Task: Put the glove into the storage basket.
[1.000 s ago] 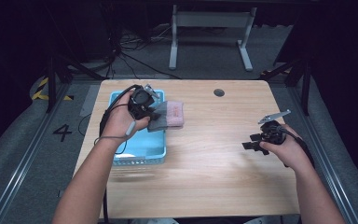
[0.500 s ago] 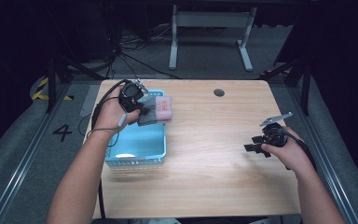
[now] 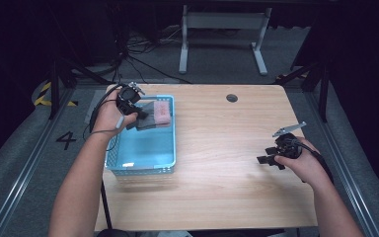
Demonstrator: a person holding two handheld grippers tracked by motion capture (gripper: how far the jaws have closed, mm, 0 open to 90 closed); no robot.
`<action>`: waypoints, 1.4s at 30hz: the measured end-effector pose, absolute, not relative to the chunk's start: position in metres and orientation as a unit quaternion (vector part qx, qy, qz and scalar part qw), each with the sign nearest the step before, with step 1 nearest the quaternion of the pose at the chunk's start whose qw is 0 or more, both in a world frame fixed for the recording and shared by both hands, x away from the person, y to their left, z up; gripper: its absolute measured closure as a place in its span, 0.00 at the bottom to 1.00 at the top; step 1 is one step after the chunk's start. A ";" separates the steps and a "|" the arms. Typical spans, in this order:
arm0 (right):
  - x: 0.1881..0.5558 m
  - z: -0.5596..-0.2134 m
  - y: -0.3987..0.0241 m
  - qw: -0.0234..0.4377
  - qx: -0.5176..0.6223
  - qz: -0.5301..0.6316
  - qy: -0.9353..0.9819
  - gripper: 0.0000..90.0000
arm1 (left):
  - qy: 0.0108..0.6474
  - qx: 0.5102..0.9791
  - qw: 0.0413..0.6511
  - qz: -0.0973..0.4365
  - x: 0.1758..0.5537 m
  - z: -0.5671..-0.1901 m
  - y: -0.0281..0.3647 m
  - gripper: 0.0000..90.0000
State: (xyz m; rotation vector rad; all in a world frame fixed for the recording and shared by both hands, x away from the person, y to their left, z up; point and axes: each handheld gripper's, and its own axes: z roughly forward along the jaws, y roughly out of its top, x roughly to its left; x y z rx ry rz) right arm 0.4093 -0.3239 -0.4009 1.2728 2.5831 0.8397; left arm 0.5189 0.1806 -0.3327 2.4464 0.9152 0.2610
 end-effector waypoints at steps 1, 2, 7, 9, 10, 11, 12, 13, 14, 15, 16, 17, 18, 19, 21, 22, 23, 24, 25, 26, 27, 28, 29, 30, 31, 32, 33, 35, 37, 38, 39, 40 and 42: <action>0.410 -0.402 -0.323 0.070 0.422 0.279 0.860 0.47 | 0.339 0.901 0.255 0.095 0.521 -0.335 0.182 0.85; 0.411 -0.403 -0.322 0.070 0.421 0.278 0.861 0.47 | 0.341 0.900 0.255 0.094 0.522 -0.337 0.182 0.85; 0.413 -0.405 -0.318 0.065 0.416 0.277 0.864 0.46 | 0.343 0.905 0.236 0.090 0.529 -0.347 0.182 0.85; 0.414 -0.405 -0.317 0.064 0.415 0.276 0.865 0.46 | 0.347 0.906 0.227 0.086 0.532 -0.352 0.181 0.85; 0.414 -0.405 -0.317 0.063 0.415 0.277 0.864 0.46 | 0.347 0.907 0.223 0.087 0.533 -0.355 0.181 0.85; 0.414 -0.405 -0.317 0.063 0.414 0.277 0.865 0.46 | 0.350 0.906 0.220 0.086 0.535 -0.358 0.180 0.85; 0.414 -0.405 -0.316 0.062 0.414 0.277 0.865 0.46 | 0.351 0.907 0.218 0.086 0.536 -0.360 0.180 0.85; 0.414 -0.405 -0.316 0.062 0.414 0.277 0.865 0.46 | 0.352 0.906 0.220 0.080 0.538 -0.363 0.180 0.85; 0.414 -0.406 -0.315 0.063 0.413 0.277 0.865 0.46 | 0.350 0.908 0.216 0.080 0.539 -0.365 0.179 0.85; 0.414 -0.406 -0.315 0.062 0.413 0.276 0.866 0.46 | 0.349 0.909 0.213 0.078 0.541 -0.367 0.177 0.85; 0.414 -0.406 -0.315 0.061 0.412 0.276 0.867 0.46 | 0.348 0.910 0.212 0.076 0.542 -0.369 0.176 0.85; 0.414 -0.407 -0.315 0.061 0.411 0.276 0.867 0.46 | 0.348 0.910 0.213 0.073 0.543 -0.371 0.175 0.85; 0.413 -0.407 -0.315 0.061 0.411 0.275 0.867 0.46 | 0.348 0.911 0.212 0.070 0.544 -0.373 0.173 0.85; 0.413 -0.407 -0.315 0.062 0.410 0.275 0.867 0.46 | 0.347 0.911 0.210 0.067 0.545 -0.376 0.171 0.85; 0.412 -0.407 -0.315 0.062 0.411 0.275 0.867 0.46 | 0.344 0.915 0.204 0.064 0.547 -0.381 0.168 0.85; 0.411 -0.407 -0.315 0.061 0.412 0.275 0.867 0.46 | 0.343 0.916 0.199 0.060 0.548 -0.383 0.166 0.85; 0.411 -0.407 -0.315 0.062 0.411 0.275 0.867 0.46 | 0.342 0.917 0.198 0.057 0.549 -0.386 0.165 0.85; 0.410 -0.407 -0.316 0.062 0.411 0.274 0.867 0.46 | 0.342 0.918 0.195 0.056 0.549 -0.389 0.164 0.85; 0.410 -0.407 -0.316 0.062 0.412 0.273 0.867 0.46 | 0.342 0.919 0.188 0.054 0.551 -0.392 0.163 0.85; 0.409 -0.407 -0.315 0.062 0.413 0.274 0.866 0.46 | 0.343 0.919 0.188 0.053 0.552 -0.393 0.163 0.85; 0.409 -0.407 -0.315 0.062 0.413 0.274 0.866 0.46 | 0.343 0.919 0.188 0.053 0.552 -0.393 0.163 0.85; 0.409 -0.407 -0.315 0.061 0.411 0.273 0.867 0.46 | 0.344 0.919 0.186 0.053 0.553 -0.395 0.162 0.85; 0.409 -0.407 -0.315 0.061 0.410 0.273 0.868 0.46 | 0.344 0.920 0.183 0.053 0.554 -0.397 0.162 0.85; 0.409 -0.407 -0.315 0.061 0.410 0.272 0.868 0.46 | 0.343 0.920 0.180 0.053 0.555 -0.398 0.161 0.84; 0.408 -0.407 -0.315 0.061 0.410 0.272 0.868 0.46 | 0.342 0.922 0.175 0.052 0.555 -0.399 0.160 0.84; 0.409 -0.407 -0.315 0.061 0.409 0.272 0.869 0.46 | 0.343 0.923 0.167 0.053 0.555 -0.400 0.159 0.84; 0.409 -0.407 -0.315 0.061 0.410 0.273 0.868 0.46 | 0.344 0.923 0.162 0.054 0.555 -0.401 0.157 0.84; 0.409 -0.408 -0.315 0.062 0.410 0.273 0.868 0.46 | 0.345 0.923 0.160 0.049 0.556 -0.403 0.157 0.84; 0.409 -0.408 -0.315 0.061 0.410 0.272 0.869 0.46 | 0.345 0.924 0.155 0.051 0.556 -0.405 0.155 0.84; 0.409 -0.408 -0.315 0.061 0.410 0.271 0.869 0.46 | 0.344 0.925 0.151 0.052 0.556 -0.406 0.155 0.84; 0.409 -0.408 -0.315 0.061 0.410 0.271 0.869 0.46 | 0.343 0.926 0.148 0.054 0.556 -0.407 0.154 0.84; 0.409 -0.408 -0.315 0.061 0.409 0.271 0.869 0.46 | 0.342 0.927 0.145 0.054 0.556 -0.408 0.153 0.84; 0.409 -0.408 -0.314 0.061 0.407 0.272 0.870 0.46 | 0.342 0.927 0.142 0.058 0.556 -0.409 0.151 0.83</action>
